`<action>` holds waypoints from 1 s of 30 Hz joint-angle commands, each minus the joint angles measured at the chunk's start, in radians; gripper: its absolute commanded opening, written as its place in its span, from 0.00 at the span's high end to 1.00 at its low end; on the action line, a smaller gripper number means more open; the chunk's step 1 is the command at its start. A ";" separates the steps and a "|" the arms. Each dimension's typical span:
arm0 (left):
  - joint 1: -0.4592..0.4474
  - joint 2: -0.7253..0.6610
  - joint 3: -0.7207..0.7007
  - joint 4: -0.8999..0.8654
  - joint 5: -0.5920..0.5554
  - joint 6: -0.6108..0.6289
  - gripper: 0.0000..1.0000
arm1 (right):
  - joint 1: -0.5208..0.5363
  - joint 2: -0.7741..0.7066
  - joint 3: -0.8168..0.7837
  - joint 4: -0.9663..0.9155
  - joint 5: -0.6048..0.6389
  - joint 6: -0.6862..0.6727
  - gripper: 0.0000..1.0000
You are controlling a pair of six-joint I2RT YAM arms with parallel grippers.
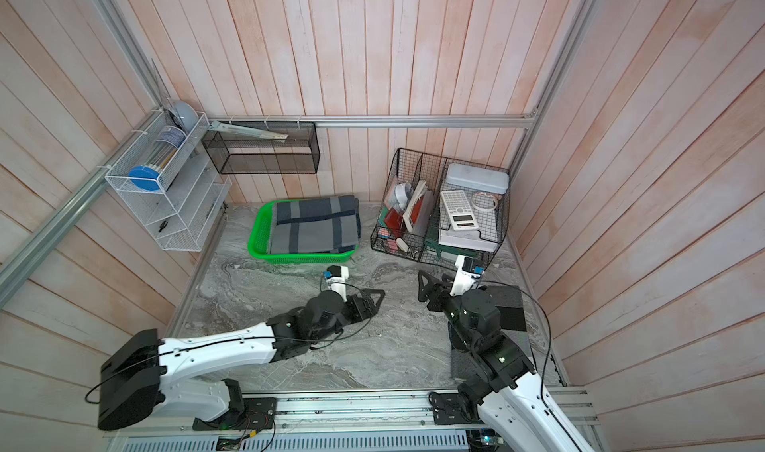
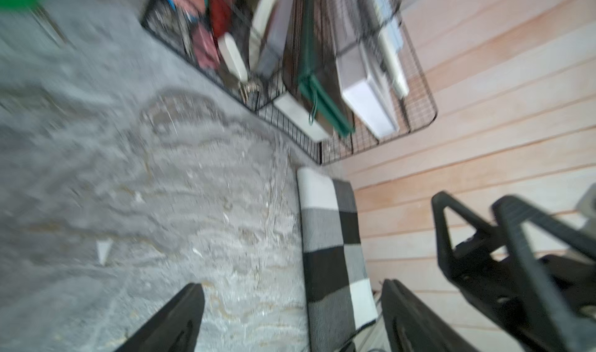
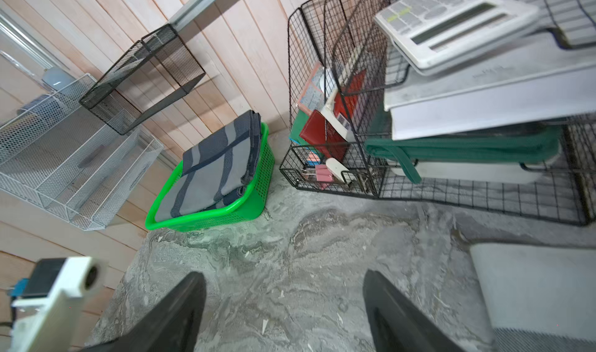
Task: Put the folded scarf in the basket
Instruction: Move the scarf to the center of the board.
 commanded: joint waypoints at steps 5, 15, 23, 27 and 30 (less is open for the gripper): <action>-0.148 0.350 0.223 0.084 0.104 -0.109 0.13 | -0.004 -0.204 -0.039 -0.262 0.077 0.161 0.24; -0.212 0.644 0.409 0.171 0.239 -0.209 0.25 | -0.004 -0.298 -0.054 -0.314 0.060 0.253 0.27; -0.215 0.732 0.484 0.158 0.283 -0.227 0.39 | -0.004 -0.315 -0.060 -0.335 0.072 0.273 0.27; -0.226 0.783 0.540 0.159 0.318 -0.225 0.47 | -0.004 -0.314 -0.067 -0.335 0.073 0.276 0.28; -0.230 0.814 0.567 0.167 0.334 -0.229 0.53 | -0.004 -0.314 -0.067 -0.337 0.078 0.276 0.28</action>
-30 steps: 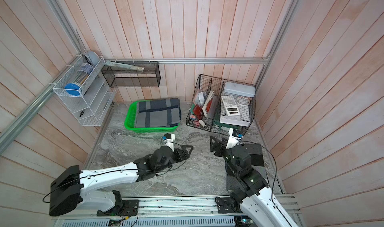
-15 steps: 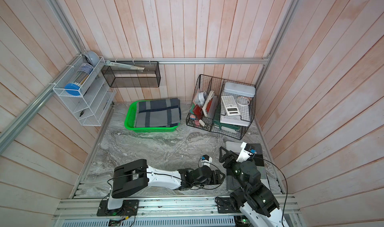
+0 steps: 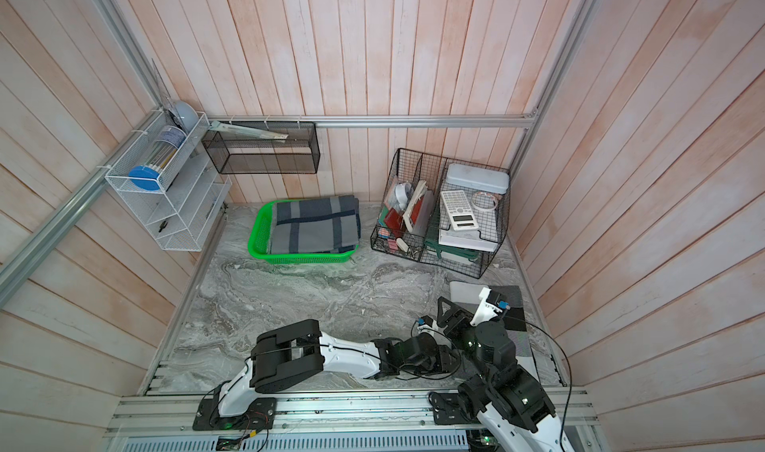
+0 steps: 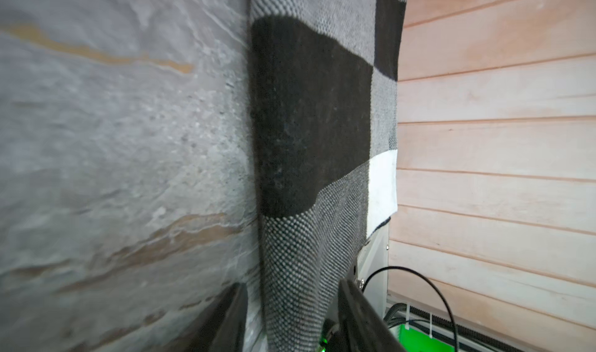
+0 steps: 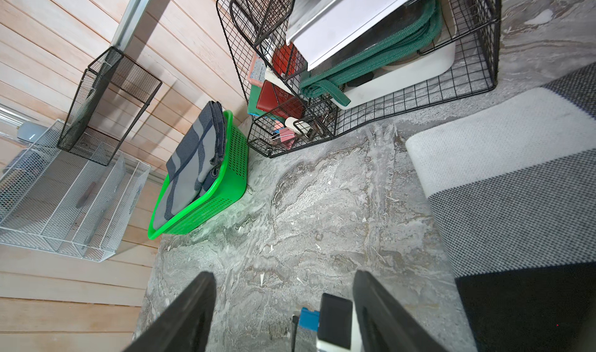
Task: Put the folded scarf in the basket
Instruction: Move the scarf to the center of the board.
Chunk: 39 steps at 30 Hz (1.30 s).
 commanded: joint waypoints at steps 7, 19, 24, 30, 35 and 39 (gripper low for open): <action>-0.007 0.065 0.063 0.037 0.047 0.017 0.92 | -0.004 -0.012 -0.019 -0.003 0.017 0.006 0.28; 0.165 -0.419 -0.419 -0.161 -0.193 0.218 1.00 | -0.004 0.039 -0.045 0.075 -0.042 -0.018 0.28; 0.340 -0.758 -0.645 -0.448 -0.362 0.258 0.01 | -0.004 0.116 -0.085 0.152 -0.099 -0.013 0.27; 0.444 -1.211 -0.811 -0.659 -0.579 0.200 0.00 | -0.002 0.241 -0.137 0.260 -0.136 -0.023 0.28; 0.443 -1.430 -1.001 -0.506 -0.474 0.099 0.00 | -0.002 0.402 -0.152 0.332 -0.183 -0.094 0.28; 0.421 -1.401 -1.073 -0.404 -0.398 0.033 0.01 | -0.001 0.589 -0.104 0.345 -0.233 -0.217 0.33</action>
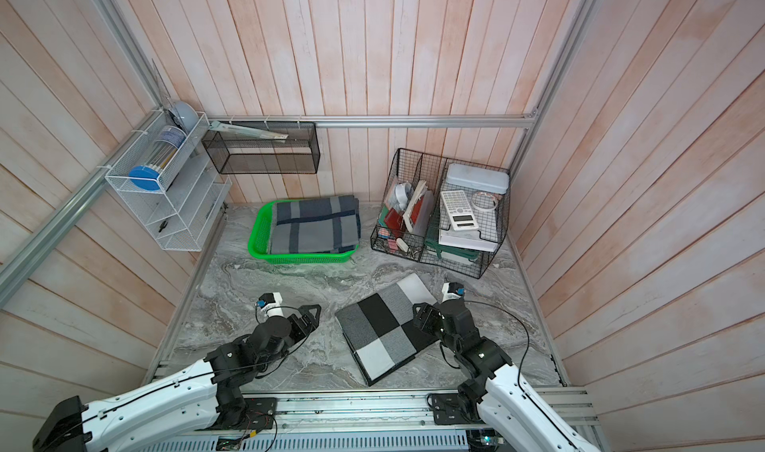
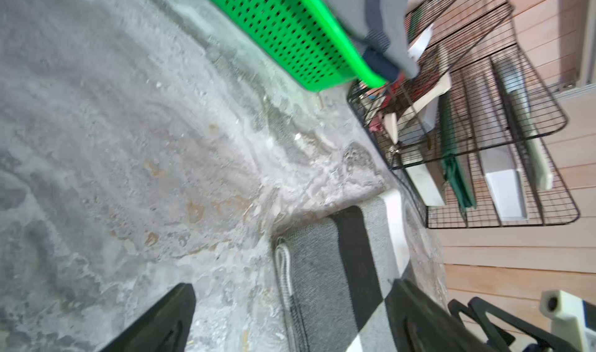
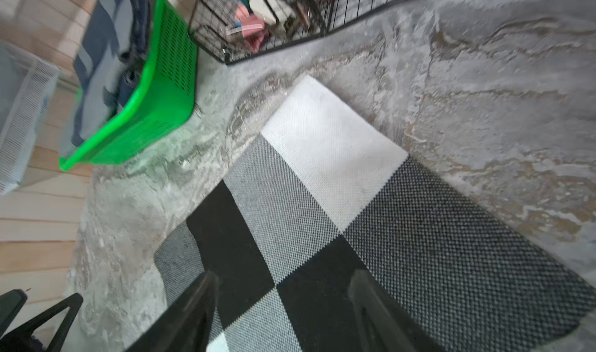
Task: Put the folded scarf in the basket
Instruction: Move the scarf to the center of the board.
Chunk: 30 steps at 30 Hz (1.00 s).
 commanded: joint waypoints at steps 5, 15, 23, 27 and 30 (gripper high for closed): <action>-0.149 0.215 0.032 0.127 0.033 -0.088 0.07 | -0.001 0.274 0.107 0.043 -0.038 -0.179 0.45; -0.183 0.533 0.111 0.318 0.105 -0.103 0.19 | -0.008 0.422 0.088 0.127 -0.038 -0.171 0.47; -0.175 0.646 0.158 0.346 0.068 -0.103 0.57 | -0.004 0.449 0.040 0.129 -0.065 -0.145 0.48; -0.084 0.677 0.125 0.459 0.138 -0.070 0.61 | 0.024 0.443 0.025 0.114 -0.080 -0.122 0.47; 0.019 0.694 0.116 0.521 0.196 -0.023 0.61 | 0.098 0.439 0.006 0.127 -0.066 -0.082 0.47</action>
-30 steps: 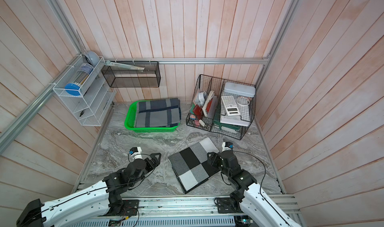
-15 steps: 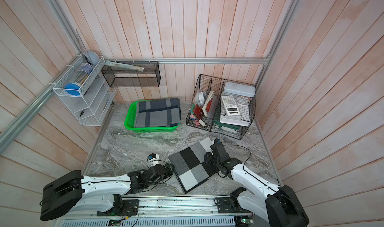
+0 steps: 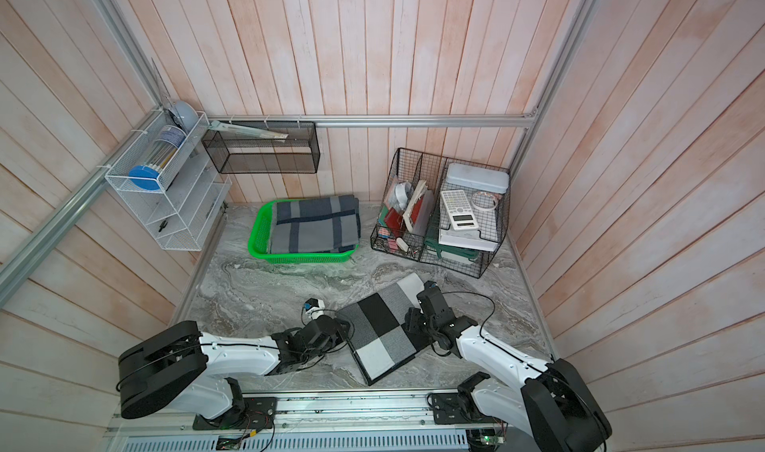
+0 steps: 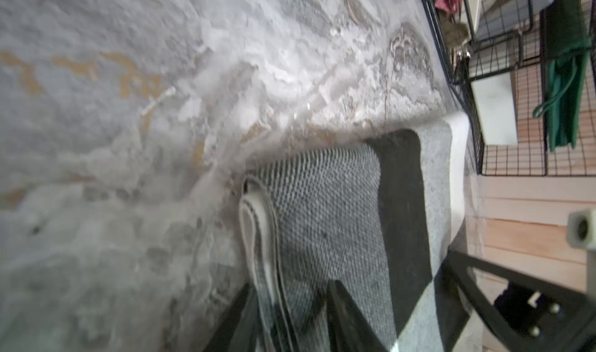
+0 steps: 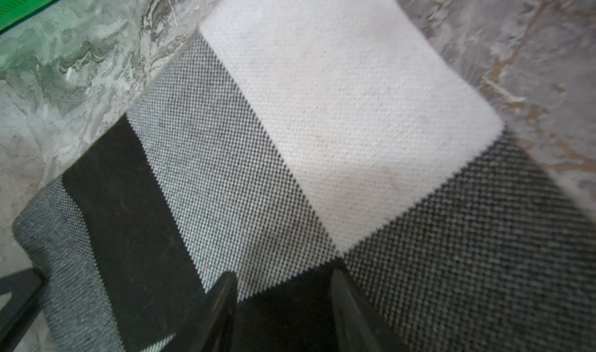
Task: Put the folded scarf in the basket
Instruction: Move the scarf to the center of the board.
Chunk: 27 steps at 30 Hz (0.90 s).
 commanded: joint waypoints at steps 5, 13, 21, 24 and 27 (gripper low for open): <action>0.182 -0.007 -0.005 0.047 0.067 0.135 0.51 | 0.271 0.038 -0.014 -0.030 0.059 0.169 0.48; 0.269 -0.296 -0.077 -0.162 -0.013 0.230 0.28 | 0.555 0.068 0.092 -0.040 0.111 0.246 0.47; 0.271 -0.581 -0.080 -0.462 -0.021 0.344 0.12 | 0.518 -0.100 0.105 -0.137 0.415 0.243 0.35; 0.271 -0.587 -0.095 -0.449 0.053 0.350 0.10 | 0.379 -0.184 0.084 -0.111 0.353 0.174 0.31; 0.271 -0.548 -0.086 -0.434 0.105 0.364 0.10 | 0.220 -0.255 0.051 -0.076 0.256 0.137 0.29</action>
